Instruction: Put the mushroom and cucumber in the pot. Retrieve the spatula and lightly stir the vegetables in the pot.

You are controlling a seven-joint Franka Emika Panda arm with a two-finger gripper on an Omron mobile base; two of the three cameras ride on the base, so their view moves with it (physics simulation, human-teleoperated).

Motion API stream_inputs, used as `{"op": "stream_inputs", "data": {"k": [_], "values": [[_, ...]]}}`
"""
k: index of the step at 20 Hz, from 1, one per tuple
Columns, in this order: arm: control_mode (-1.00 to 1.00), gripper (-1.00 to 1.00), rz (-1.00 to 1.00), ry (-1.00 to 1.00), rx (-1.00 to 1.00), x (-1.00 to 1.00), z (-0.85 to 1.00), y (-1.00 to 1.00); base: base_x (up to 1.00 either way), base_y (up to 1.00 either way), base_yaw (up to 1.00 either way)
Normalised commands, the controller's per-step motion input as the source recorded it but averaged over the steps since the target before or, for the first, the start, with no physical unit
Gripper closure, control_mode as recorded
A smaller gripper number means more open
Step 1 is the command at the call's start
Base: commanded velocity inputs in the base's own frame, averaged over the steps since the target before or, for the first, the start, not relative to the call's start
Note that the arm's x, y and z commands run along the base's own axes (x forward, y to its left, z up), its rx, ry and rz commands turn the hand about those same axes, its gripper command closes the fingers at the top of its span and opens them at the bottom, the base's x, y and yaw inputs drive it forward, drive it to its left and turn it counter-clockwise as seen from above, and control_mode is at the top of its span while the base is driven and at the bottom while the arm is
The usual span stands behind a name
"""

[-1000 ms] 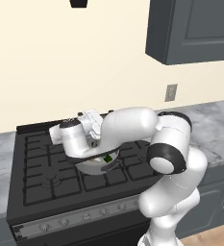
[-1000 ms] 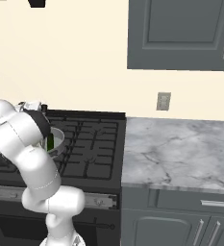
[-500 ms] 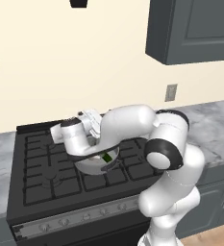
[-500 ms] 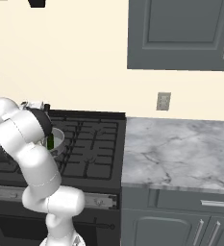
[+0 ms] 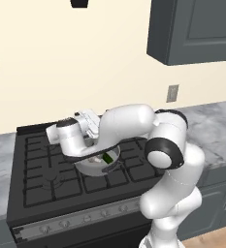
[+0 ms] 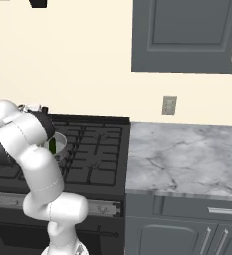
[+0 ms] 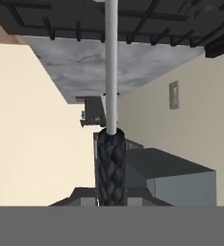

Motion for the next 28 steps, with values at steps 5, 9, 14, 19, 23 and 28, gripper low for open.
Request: {"op": "stream_inputs", "data": {"k": [5,9,14,19,23,28], "values": [[-1.0,1.0,0.01,-0.09,0.0,0.04,0.2,0.05,0.0,0.0,0.0],[-1.0,1.0,0.0,-0.01,-0.1,0.05,-0.14,-0.06,0.0,0.0,0.0],[-1.0,1.0,0.0,0.0,-0.12,0.22,-0.27,0.06,0.0,0.0,0.0],[-1.0,1.0,0.0,0.0,-0.07,0.17,-0.25,0.2,0.0,0.0,0.0],[-1.0,1.0,0.0,0.0,0.0,0.01,-0.27,0.43,0.0,0.0,0.0],[-1.0,1.0,0.0,0.01,0.0,-0.4,-0.26,0.53,0.0,0.0,0.0]]}}
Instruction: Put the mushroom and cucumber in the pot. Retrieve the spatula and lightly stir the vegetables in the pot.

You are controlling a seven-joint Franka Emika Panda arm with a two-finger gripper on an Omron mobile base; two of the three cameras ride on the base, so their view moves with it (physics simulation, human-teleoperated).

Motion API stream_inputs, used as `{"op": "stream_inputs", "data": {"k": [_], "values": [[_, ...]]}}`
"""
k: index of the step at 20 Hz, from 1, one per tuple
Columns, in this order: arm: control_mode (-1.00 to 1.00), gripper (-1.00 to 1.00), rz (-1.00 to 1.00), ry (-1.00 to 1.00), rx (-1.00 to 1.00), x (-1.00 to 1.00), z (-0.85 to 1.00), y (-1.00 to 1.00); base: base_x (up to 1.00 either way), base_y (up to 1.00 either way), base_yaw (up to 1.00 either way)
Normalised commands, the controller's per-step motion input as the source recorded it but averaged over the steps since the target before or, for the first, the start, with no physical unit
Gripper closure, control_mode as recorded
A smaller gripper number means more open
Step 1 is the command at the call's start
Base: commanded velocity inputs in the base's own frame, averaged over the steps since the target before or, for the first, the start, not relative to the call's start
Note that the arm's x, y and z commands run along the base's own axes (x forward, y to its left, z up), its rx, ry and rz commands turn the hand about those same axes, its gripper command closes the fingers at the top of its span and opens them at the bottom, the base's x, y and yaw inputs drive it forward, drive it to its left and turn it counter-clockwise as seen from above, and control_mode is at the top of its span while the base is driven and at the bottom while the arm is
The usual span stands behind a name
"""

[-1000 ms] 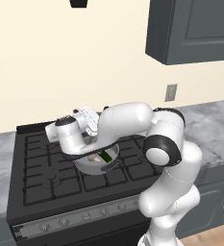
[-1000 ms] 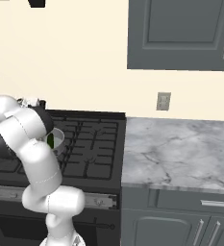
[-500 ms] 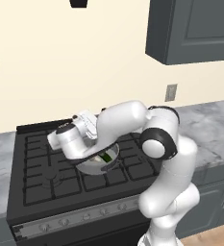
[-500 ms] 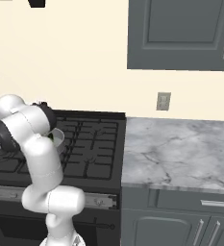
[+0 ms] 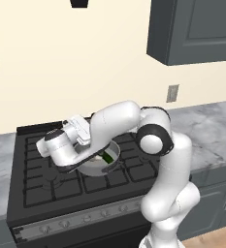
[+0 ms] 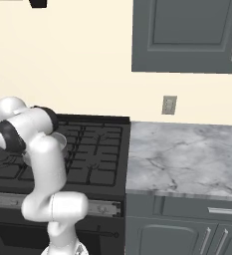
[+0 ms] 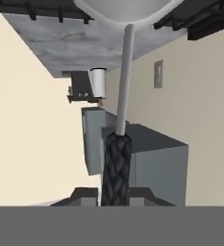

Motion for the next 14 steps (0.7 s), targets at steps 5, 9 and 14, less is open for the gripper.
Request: {"op": "stream_inputs", "data": {"k": [5,9,14], "values": [[-1.0,1.0,0.0,0.02,0.01,-0.38,-0.12,0.31,0.0,0.0,0.0],[-1.0,1.0,0.0,0.0,0.06,-0.02,0.0,-0.01,0.0,0.0,0.0],[-1.0,1.0,0.0,0.01,0.15,0.01,0.0,-0.32,0.0,0.0,0.0]]}}
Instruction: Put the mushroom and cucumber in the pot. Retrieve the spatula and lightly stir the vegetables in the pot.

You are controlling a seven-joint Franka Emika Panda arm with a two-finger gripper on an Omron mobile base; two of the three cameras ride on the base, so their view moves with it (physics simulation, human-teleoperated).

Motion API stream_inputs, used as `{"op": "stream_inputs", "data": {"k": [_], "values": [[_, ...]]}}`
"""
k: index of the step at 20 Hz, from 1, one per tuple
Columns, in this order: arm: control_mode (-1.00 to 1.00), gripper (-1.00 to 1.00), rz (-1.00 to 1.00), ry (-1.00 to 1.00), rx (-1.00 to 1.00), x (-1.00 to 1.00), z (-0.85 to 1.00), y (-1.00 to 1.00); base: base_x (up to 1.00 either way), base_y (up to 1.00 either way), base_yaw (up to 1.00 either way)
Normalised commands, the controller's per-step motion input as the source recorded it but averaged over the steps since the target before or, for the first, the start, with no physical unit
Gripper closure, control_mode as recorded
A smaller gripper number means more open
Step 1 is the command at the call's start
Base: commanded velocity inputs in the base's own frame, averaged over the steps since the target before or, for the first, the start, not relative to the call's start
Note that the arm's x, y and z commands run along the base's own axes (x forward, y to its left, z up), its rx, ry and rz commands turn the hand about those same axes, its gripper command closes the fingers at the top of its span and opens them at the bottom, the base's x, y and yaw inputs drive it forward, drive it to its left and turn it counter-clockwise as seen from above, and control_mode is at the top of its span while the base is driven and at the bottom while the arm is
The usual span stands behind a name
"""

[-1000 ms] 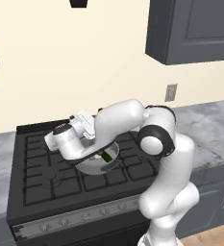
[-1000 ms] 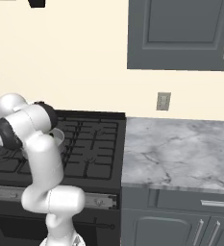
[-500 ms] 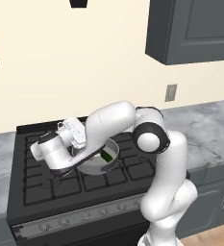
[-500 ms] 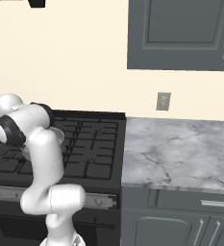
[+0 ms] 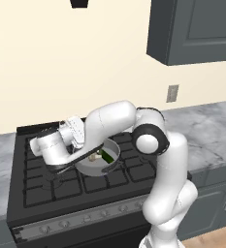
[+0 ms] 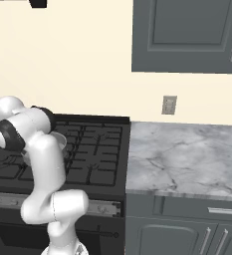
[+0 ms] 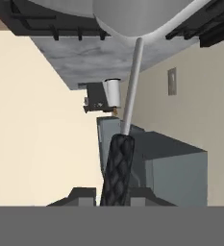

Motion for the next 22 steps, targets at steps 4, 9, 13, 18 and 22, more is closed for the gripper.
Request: {"op": "stream_inputs", "data": {"k": [4,9,13,18,22], "values": [[-1.0,1.0,0.0,0.09,0.21,-0.5,0.0,-0.09,0.0,0.0,0.0],[-1.0,1.0,0.0,0.11,0.22,-0.3,0.0,0.0,0.0,0.0,0.0],[-1.0,1.0,0.0,0.01,0.22,-0.02,0.15,-0.02,0.0,0.0,0.0],[-1.0,1.0,0.0,0.0,0.21,0.21,0.34,-0.34,0.0,0.0,0.0],[-1.0,1.0,0.0,-0.04,0.07,0.06,0.14,-0.78,0.0,0.0,0.0]]}}
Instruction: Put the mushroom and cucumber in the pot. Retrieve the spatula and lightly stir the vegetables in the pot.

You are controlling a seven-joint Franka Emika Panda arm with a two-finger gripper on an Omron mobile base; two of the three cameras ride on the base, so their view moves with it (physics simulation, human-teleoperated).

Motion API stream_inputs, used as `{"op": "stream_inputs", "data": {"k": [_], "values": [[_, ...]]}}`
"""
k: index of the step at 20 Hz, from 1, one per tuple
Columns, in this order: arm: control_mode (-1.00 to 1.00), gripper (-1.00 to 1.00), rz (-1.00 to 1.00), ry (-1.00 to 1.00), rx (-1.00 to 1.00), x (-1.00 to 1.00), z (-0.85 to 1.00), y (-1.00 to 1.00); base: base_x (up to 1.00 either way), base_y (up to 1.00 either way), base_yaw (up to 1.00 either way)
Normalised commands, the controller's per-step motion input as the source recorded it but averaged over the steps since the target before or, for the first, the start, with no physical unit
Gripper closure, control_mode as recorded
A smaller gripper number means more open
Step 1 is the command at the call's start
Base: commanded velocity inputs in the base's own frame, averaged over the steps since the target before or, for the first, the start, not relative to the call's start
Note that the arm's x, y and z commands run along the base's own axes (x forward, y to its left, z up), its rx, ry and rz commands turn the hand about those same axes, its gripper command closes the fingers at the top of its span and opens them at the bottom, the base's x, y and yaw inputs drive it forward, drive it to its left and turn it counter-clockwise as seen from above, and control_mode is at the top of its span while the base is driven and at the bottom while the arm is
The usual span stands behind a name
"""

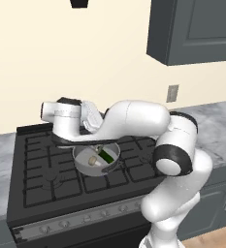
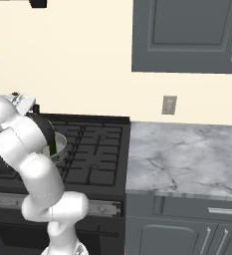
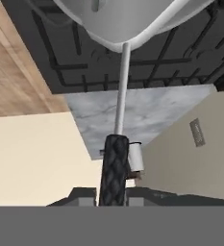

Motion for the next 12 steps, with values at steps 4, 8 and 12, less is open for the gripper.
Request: {"op": "stream_inputs", "data": {"k": [4,8,12], "values": [[-1.0,1.0,-0.06,0.04,-0.02,0.33,-0.23,-0.23,0.0,0.0,0.0],[-1.0,1.0,-0.11,0.08,0.0,0.6,0.02,0.0,0.0,0.0,0.0],[-1.0,1.0,-0.14,0.05,0.0,0.59,0.02,-0.02,0.0,0.0,0.0]]}}
